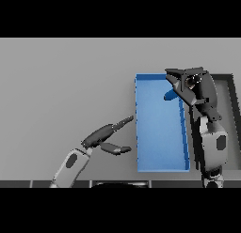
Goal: Pick up the blue pipe and place it into the blue bin.
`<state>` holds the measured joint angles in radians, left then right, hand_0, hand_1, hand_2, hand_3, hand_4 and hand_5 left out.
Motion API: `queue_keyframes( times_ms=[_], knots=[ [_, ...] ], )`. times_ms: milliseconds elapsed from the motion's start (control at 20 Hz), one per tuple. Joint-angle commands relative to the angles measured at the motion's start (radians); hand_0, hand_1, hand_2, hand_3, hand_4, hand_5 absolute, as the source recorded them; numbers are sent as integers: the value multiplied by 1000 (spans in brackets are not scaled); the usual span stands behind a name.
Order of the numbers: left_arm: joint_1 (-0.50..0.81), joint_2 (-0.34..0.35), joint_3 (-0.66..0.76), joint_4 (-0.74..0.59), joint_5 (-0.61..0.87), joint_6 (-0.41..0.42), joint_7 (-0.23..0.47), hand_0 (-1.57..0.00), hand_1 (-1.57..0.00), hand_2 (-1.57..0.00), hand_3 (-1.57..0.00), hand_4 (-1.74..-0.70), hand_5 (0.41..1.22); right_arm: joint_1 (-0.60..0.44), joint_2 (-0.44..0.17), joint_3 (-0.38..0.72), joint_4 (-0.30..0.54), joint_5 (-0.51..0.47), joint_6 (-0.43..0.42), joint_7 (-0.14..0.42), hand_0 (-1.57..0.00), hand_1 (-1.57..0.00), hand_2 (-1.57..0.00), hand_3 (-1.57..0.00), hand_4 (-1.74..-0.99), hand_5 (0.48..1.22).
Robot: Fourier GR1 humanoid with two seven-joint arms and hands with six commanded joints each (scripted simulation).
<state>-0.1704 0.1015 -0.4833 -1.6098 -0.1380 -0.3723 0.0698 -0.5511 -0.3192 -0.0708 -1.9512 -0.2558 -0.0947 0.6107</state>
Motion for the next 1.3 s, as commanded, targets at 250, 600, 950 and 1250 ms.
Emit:
queue_keyframes(
  times_ms=[250, 600, 950, 1250],
  knots=[
    [6, 5, 4, -9, 2, 4, -7, 1, 1, 1, 1, -881, 463, 374, 67, 3, 62, -27, -75, 0, -1571, -1571, -1571, -1571, -1741, 1122],
    [-2, 2, -4, -8, -2, 0, 35, 1, 1, 1, 1, -886, 453, 630, 31, 148, 108, -150, -229, -483, -1306, -1167, -1114, -897, -1503, 1150],
    [8, 2, -9, -24, 1, 3, 37, 1, 1, 1, 1, -893, 454, 538, -373, 485, 181, -390, -405, -338, -273, -244, -233, -187, -1179, 975],
    [-2, -4, -8, -11, 0, 4, 49, 1, 1, 1, 1, -905, 455, 395, -471, 700, 249, -461, -502, -27, -71, -63, -60, -48, -1125, 764]
  ],
)
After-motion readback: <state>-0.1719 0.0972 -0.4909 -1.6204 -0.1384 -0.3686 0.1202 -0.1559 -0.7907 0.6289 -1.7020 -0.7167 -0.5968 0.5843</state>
